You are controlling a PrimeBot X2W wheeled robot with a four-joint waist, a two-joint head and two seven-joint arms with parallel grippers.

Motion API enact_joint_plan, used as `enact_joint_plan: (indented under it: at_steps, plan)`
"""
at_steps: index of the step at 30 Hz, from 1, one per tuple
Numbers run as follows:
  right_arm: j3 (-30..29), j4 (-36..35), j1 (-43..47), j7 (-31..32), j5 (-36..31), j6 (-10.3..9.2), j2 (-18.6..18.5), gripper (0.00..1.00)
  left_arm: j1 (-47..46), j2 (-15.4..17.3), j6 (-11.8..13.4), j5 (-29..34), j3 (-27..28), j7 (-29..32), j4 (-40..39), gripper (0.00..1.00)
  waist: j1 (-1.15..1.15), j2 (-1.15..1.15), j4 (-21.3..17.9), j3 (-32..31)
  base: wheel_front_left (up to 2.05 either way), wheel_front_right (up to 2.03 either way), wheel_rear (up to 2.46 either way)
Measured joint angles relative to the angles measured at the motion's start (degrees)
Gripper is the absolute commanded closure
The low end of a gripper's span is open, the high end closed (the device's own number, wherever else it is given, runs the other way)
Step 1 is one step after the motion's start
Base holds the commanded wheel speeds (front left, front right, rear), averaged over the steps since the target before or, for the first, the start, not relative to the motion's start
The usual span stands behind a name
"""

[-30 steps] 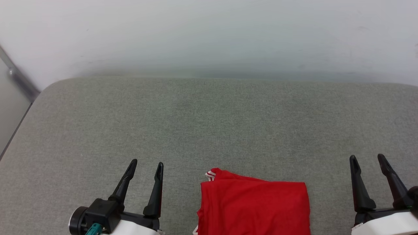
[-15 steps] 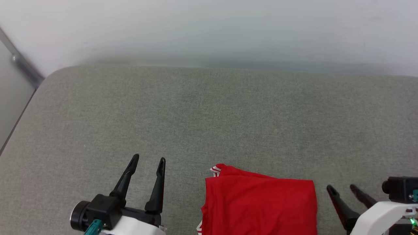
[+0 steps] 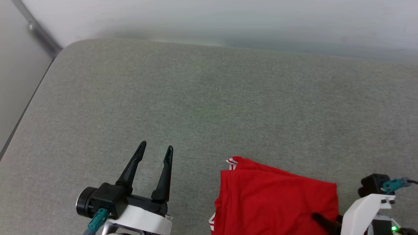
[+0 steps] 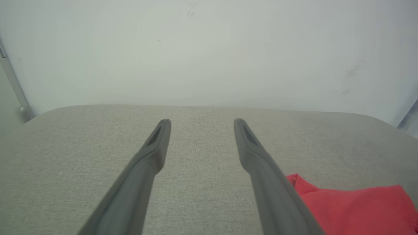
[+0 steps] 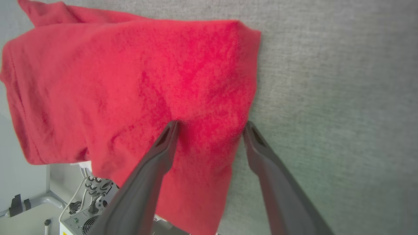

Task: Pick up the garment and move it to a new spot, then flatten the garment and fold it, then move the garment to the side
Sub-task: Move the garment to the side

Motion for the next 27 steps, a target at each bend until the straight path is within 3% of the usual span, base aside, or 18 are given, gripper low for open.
enact_joint_plan:
  at_steps: [14, 15, 16, 20, 27]
  plan:
    - [4.71, 9.51, -2.91, -0.79, -0.36, 0.0, -0.76, 0.0, -1.96, -0.6, 0.0, -0.11, -0.54, 0.0, 0.04, 0.0, 0.0, 0.0, 4.32, 3.75, 0.0, 0.0, 0.0]
    - [5.09, 9.96, -3.18, -0.99, -0.38, 0.0, -0.87, 0.9, -2.05, -0.67, 0.0, -0.18, -0.63, 0.0, 0.04, 0.0, -0.01, 0.0, 4.47, 3.87, 0.0, 0.0, 0.0]
    - [5.37, 10.38, -3.33, -1.43, -0.49, -0.01, -0.98, 1.0, -2.11, -0.69, 0.0, -0.16, -0.66, 0.0, 0.1, 0.0, -0.01, 0.0, 4.59, 3.95, 0.0, 0.0, 0.0]
    - [7.44, 11.92, -4.13, -3.13, -1.41, -0.07, -0.59, 1.0, -2.21, -0.87, 0.0, 0.0, -0.78, 0.0, 0.3, 0.0, -0.01, 0.0, 4.44, 3.64, 0.0, 0.0, 0.0]
    - [11.1, 9.57, -5.87, -4.56, -8.64, 0.05, -0.98, 1.0, -1.65, -0.98, 0.0, 0.04, -1.37, 0.0, 0.49, 0.0, -0.01, 0.0, 1.39, 2.24, 0.0, 0.0, 0.0]
